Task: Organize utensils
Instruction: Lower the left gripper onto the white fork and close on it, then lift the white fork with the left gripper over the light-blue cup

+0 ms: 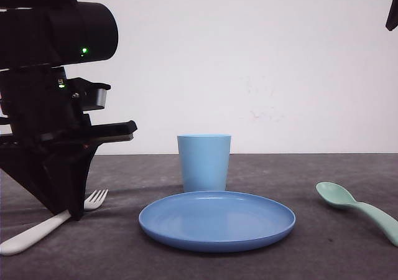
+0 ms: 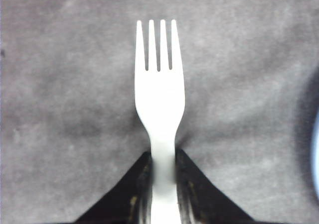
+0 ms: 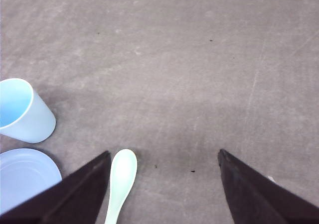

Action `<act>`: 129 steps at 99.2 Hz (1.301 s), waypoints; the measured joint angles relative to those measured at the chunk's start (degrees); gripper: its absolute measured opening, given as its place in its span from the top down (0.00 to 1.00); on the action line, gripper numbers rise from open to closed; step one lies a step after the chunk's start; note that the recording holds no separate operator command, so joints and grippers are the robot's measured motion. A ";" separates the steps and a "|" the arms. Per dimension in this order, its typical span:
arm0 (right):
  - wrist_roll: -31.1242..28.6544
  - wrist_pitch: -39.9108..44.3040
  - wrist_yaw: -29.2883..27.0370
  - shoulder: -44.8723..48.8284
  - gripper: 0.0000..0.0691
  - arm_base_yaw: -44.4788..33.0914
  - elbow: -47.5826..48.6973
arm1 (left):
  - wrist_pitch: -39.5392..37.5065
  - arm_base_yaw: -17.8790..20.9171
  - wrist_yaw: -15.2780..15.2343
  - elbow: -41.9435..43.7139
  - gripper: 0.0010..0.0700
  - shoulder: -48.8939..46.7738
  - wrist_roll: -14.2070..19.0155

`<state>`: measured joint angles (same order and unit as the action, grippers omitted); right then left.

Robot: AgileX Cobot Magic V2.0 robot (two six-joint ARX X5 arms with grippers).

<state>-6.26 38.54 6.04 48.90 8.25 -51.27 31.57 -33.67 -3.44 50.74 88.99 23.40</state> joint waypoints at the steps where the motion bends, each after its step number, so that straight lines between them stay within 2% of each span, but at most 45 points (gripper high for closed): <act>1: 0.00 0.00 0.00 0.00 0.38 0.00 0.00 | 0.00 0.00 0.00 0.00 0.95 0.00 0.00; 42: 0.00 0.02 -0.02 0.00 0.38 0.00 0.00 | -1.44 -0.02 0.00 0.00 0.95 -0.02 -0.04; 57: 0.00 0.02 0.00 0.00 0.38 0.00 0.00 | -5.53 -0.24 0.02 0.00 0.95 -2.64 -0.07; 70: 0.00 0.02 -0.02 0.00 0.38 0.00 0.00 | -13.35 -0.42 -0.50 0.00 0.95 -9.29 -0.90; 91: 0.00 -0.02 -0.46 0.00 0.38 0.00 0.00 | -30.05 -1.97 -5.66 0.11 0.95 -16.31 -5.07; 112: 0.00 -0.63 -1.79 0.00 0.38 0.00 0.00 | -46.66 -4.17 -5.86 0.22 0.95 -15.72 -10.67; 129: 0.00 -1.64 -3.45 0.00 0.38 0.00 0.00 | -54.45 -5.51 -5.88 0.33 0.95 -10.97 -13.73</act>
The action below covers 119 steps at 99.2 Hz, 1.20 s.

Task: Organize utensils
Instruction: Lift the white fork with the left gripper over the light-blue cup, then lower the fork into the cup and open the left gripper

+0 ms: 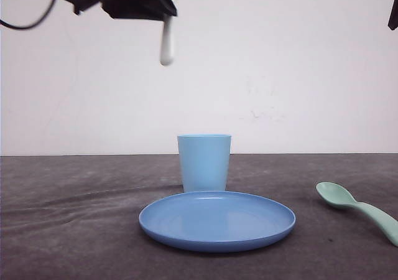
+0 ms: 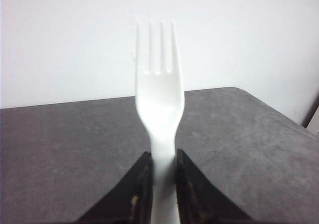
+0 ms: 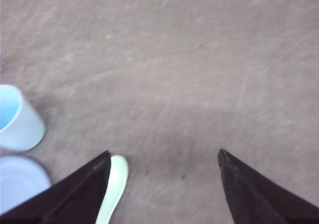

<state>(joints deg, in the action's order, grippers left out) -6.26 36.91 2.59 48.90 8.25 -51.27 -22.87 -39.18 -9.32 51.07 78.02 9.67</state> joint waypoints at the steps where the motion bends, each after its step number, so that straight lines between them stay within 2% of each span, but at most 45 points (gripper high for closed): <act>1: 0.00 -0.02 -0.09 0.00 0.38 0.00 0.00 | -0.37 -0.07 0.02 0.00 0.95 0.37 -0.09; 36: 0.26 -0.24 -1.29 0.00 0.38 0.00 0.00 | -9.51 -2.75 0.02 0.00 0.95 12.13 -2.21; 77: 1.05 0.37 -1.31 0.00 0.38 0.00 0.00 | -9.88 -4.17 0.04 0.00 0.95 20.68 -2.21; 102: 1.99 1.33 -1.31 0.00 0.38 0.00 0.00 | -9.62 -4.42 0.04 0.00 0.95 21.24 -2.21; 110: 1.99 1.40 -1.29 0.00 0.38 0.00 0.00 | -9.07 -4.42 0.04 0.00 0.88 21.24 -2.21; 119: 1.99 1.66 -1.27 0.00 0.38 0.00 0.00 | -8.15 -4.44 0.04 0.00 0.68 21.20 -2.21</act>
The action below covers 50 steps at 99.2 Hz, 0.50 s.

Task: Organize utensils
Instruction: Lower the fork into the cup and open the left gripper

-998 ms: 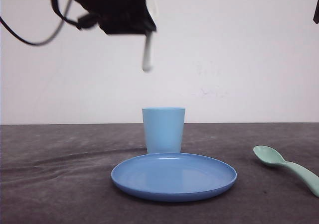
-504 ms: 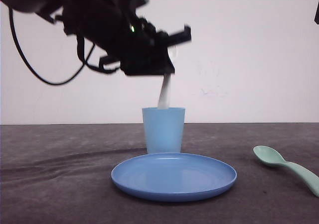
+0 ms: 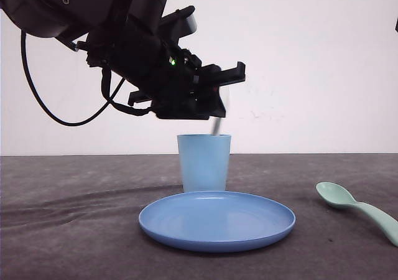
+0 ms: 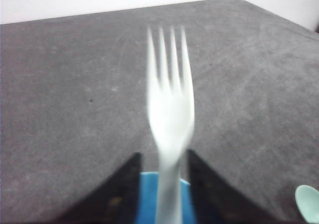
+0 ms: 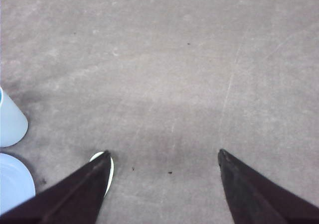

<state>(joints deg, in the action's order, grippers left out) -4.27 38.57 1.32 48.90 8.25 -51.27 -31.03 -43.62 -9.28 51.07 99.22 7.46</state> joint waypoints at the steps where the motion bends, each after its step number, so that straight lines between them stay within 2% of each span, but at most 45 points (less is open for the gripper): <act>1: 0.02 0.02 0.00 0.00 0.38 0.00 0.00 | 0.20 0.00 0.00 0.00 0.66 -0.04 0.00; 7: 0.00 0.39 0.00 0.00 0.38 0.00 0.00 | 2.10 -0.02 0.00 0.00 0.56 -0.57 0.00; 15: 0.00 1.31 0.02 0.00 0.38 0.02 0.00 | 4.13 -0.02 0.00 0.00 0.52 -2.12 0.00; 34: -1.57 4.48 0.20 0.00 0.38 2.45 0.00 | 10.21 -0.02 -2.62 0.00 0.50 -11.37 0.00; 50: -5.18 8.79 0.22 1.49 0.38 7.08 0.00 | 19.61 -0.04 -2.84 0.00 0.50 -21.81 0.00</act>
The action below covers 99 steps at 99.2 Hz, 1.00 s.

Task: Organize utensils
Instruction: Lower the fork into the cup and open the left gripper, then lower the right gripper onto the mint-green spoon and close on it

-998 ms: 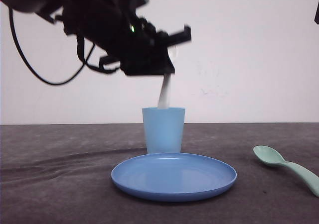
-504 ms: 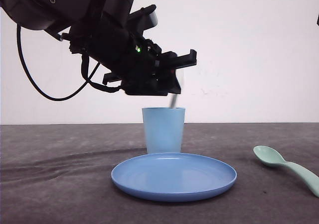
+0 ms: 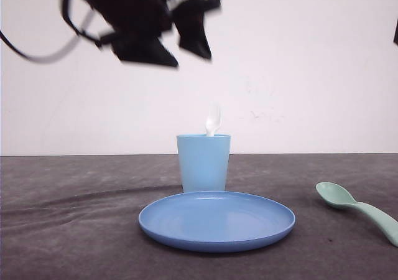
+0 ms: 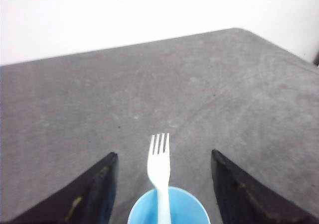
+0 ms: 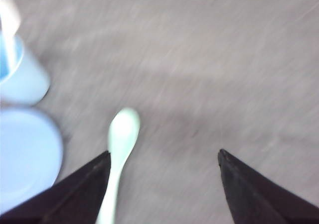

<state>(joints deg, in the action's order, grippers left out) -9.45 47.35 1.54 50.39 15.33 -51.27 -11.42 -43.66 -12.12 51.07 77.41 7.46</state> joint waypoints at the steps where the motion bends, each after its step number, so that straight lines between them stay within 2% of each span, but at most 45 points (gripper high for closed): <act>1: -0.22 0.26 -0.02 0.17 0.38 0.33 0.00 | 0.81 0.00 0.00 0.00 0.50 -0.72 0.00; 19: -4.07 2.97 -0.46 5.20 0.38 5.86 0.00 | 15.47 0.00 0.00 0.00 0.50 -13.11 0.00; 42: -6.93 2.56 -5.11 14.05 0.38 11.34 0.00 | 30.08 -0.02 -0.02 0.00 0.50 -24.63 0.28; 74: -10.43 -1.75 -5.90 26.16 0.38 16.57 0.00 | 37.73 -0.02 -0.02 0.00 0.50 -30.69 0.85; 99: -12.55 -3.96 -7.23 31.23 0.50 17.31 0.00 | 42.21 -0.02 -0.02 0.00 0.50 -31.36 0.90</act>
<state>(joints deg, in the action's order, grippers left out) -22.00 43.40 -5.69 81.62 32.64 -51.27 30.79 -43.68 -12.14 51.07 46.04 8.36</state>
